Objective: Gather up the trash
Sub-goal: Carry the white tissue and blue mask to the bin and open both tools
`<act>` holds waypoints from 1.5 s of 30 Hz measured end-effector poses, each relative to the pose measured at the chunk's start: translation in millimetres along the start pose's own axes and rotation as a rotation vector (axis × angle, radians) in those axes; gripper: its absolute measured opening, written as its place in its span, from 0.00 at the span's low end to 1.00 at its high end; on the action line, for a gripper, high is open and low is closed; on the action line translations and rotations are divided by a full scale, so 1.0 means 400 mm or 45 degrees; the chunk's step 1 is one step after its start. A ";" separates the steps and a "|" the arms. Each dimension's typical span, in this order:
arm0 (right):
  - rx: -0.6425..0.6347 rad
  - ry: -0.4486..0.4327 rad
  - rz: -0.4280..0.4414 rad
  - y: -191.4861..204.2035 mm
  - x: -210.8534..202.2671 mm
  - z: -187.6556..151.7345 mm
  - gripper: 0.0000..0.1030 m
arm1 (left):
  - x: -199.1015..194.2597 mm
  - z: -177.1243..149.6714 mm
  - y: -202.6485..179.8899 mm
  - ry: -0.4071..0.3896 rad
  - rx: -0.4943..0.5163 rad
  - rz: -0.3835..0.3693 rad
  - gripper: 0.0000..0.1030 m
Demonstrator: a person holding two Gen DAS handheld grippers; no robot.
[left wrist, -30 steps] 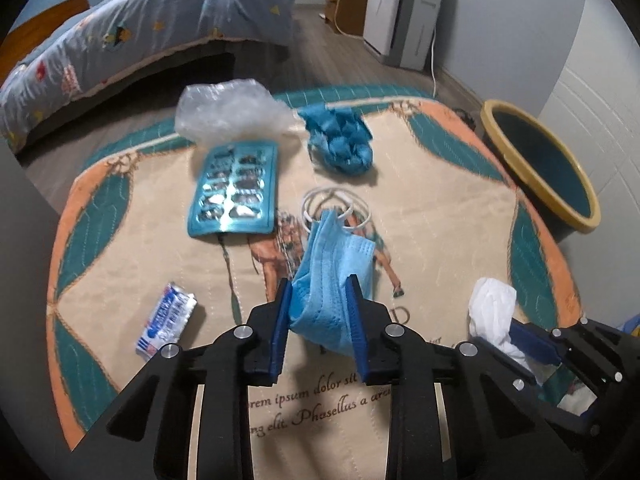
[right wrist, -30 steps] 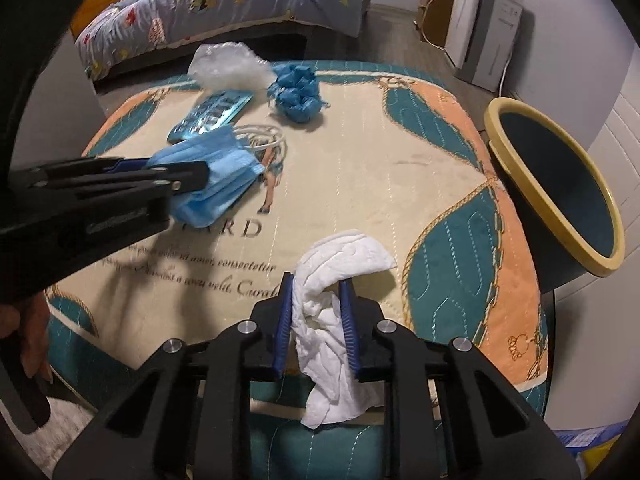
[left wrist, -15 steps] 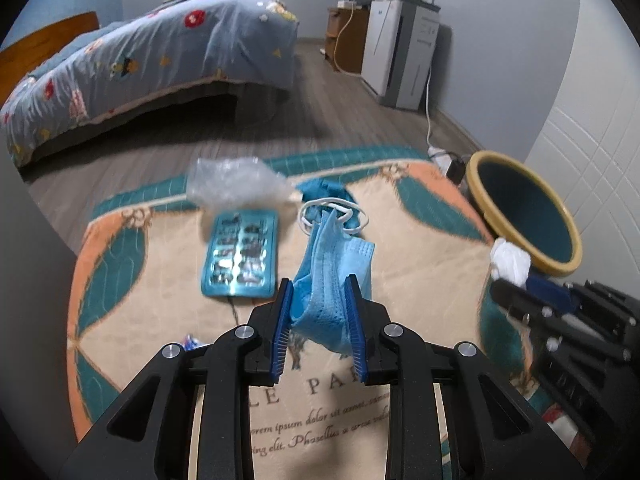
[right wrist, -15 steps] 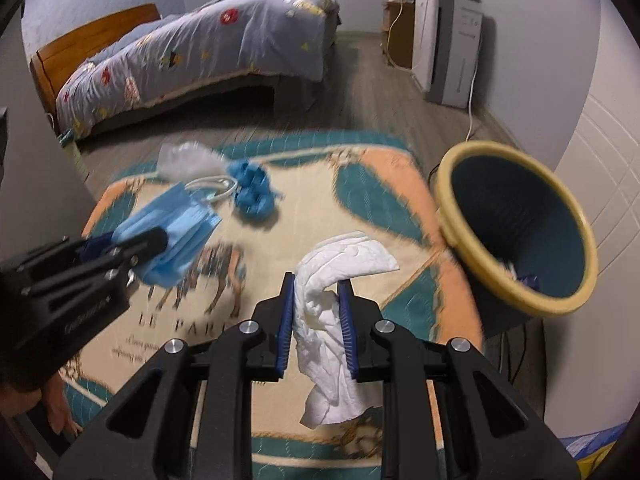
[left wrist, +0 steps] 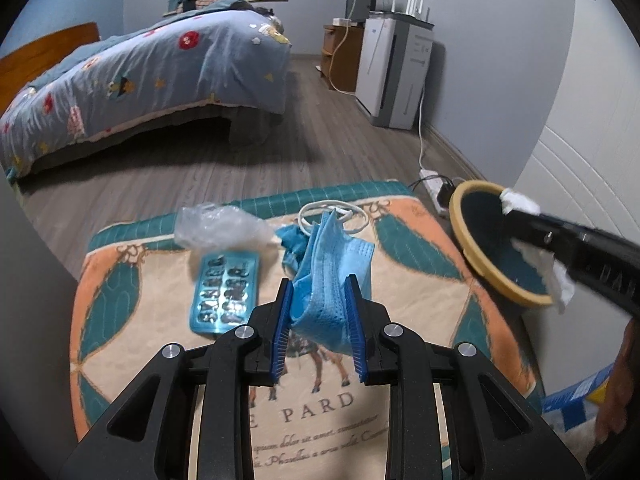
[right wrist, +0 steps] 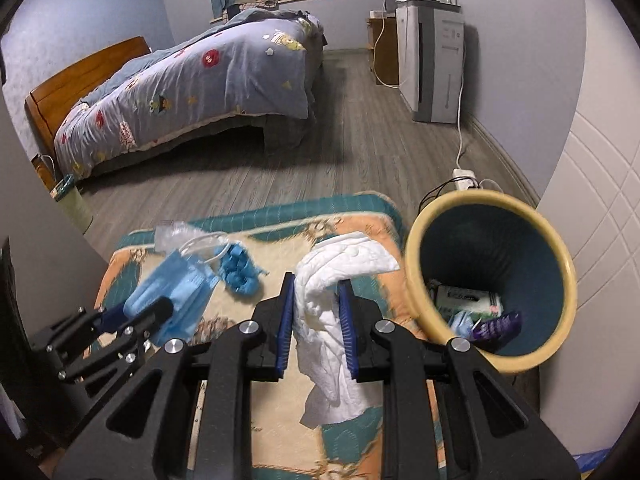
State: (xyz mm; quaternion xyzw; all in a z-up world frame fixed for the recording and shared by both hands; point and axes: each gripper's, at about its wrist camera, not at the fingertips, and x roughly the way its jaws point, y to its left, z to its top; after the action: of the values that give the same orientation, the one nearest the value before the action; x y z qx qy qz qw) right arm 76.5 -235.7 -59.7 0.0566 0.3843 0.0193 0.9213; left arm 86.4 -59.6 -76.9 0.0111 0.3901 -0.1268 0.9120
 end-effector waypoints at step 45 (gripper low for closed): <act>0.217 0.247 -0.191 -0.580 0.136 0.105 0.25 | 0.288 0.076 -0.566 0.142 0.472 -0.306 0.37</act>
State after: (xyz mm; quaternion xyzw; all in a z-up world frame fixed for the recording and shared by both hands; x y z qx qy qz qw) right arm 142.8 -465.5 -96.3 0.1035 0.4750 -0.0769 0.8705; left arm 130.0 -308.1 -120.0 0.1388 0.4084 -0.3034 0.8497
